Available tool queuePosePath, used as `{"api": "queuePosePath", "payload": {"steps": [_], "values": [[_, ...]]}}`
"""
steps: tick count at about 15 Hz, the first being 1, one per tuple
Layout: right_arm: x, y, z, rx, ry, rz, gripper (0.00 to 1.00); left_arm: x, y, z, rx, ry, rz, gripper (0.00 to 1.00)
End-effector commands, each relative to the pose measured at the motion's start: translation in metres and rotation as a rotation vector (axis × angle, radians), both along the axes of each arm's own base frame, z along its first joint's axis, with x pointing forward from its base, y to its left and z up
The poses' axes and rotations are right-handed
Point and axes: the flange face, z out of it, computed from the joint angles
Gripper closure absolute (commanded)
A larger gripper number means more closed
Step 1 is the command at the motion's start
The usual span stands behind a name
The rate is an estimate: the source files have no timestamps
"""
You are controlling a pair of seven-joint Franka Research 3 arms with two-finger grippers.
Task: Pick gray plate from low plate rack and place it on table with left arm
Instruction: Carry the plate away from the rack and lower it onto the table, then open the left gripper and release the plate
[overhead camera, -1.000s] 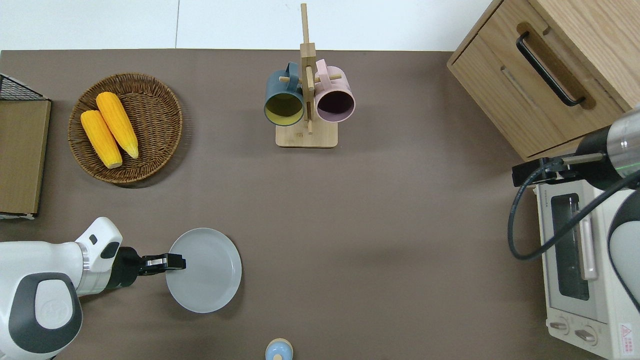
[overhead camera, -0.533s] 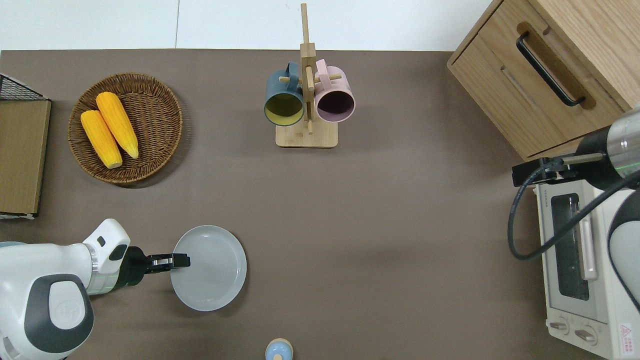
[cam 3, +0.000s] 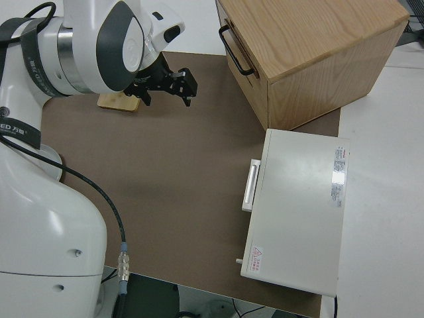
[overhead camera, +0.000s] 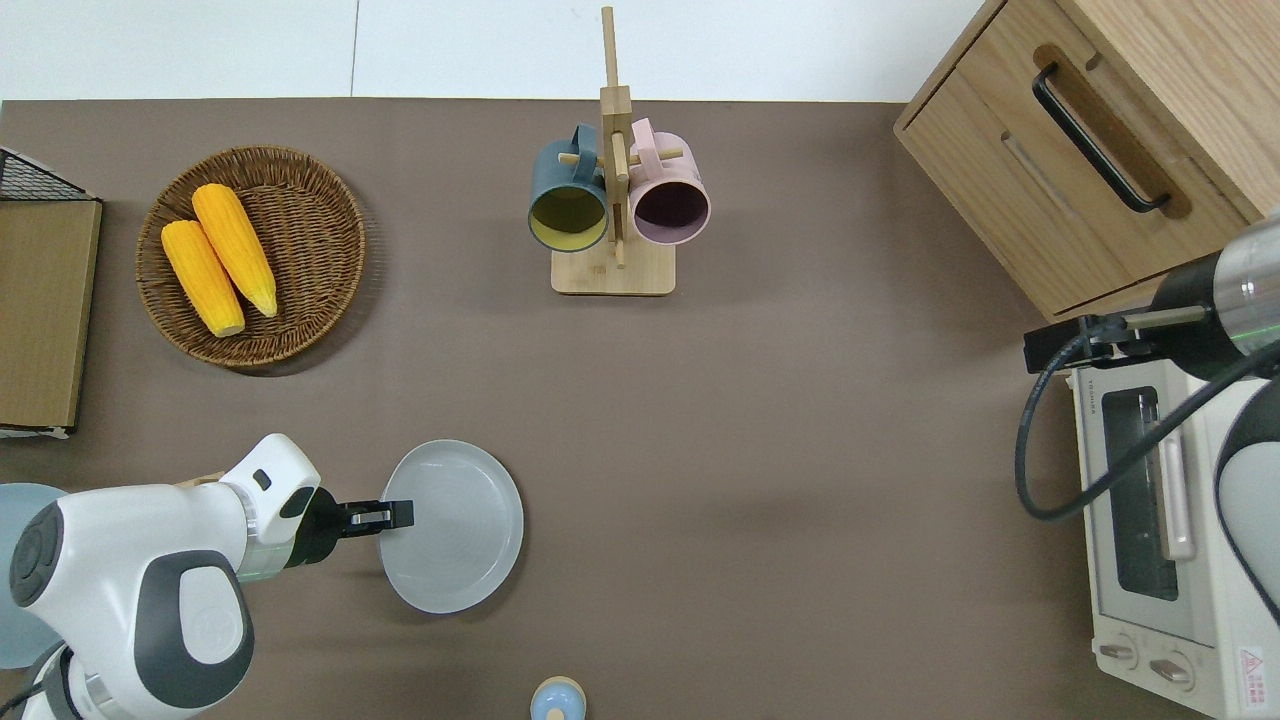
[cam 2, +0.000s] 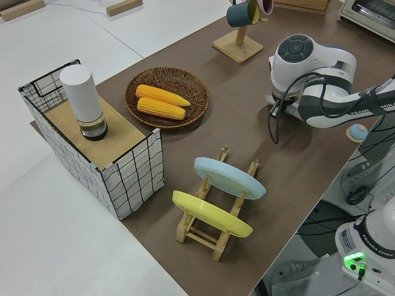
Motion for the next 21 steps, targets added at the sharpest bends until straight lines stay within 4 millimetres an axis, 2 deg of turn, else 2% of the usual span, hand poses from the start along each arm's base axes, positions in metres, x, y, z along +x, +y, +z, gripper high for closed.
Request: {"api": "queuePosePath", "payload": {"steps": [1,2,3,6,7,8,14,21], "values": [[0.001,-0.002,0.003,-0.001,0.005,-0.016,0.017,-0.009,-0.008,-0.043,0.078,0.041,-0.031,1.0],[0.001,-0.002,0.003,-0.001,0.005,-0.016,0.017,-0.009,-0.007,-0.044,0.08,0.042,-0.031,0.83],[0.001,-0.002,0.003,-0.001,0.004,-0.016,0.017,-0.009,-0.006,-0.044,0.08,0.043,-0.03,0.72],[0.001,-0.002,0.003,-0.001,0.004,-0.016,0.017,-0.008,-0.002,-0.043,0.081,0.04,-0.024,0.53],[0.001,-0.002,0.003,-0.001,0.004,-0.016,0.017,-0.008,0.0,-0.043,0.086,0.037,-0.024,0.31],[0.001,-0.002,0.003,-0.001,0.005,-0.016,0.017,-0.007,0.0,-0.042,0.09,0.031,-0.022,0.0],[0.001,-0.002,0.003,-0.001,0.004,-0.016,0.017,-0.004,0.003,-0.022,0.09,-0.004,-0.006,0.0],[0.001,-0.002,0.003,-0.001,0.004,-0.016,0.017,-0.005,0.001,0.025,0.204,-0.03,-0.063,0.0]]}}
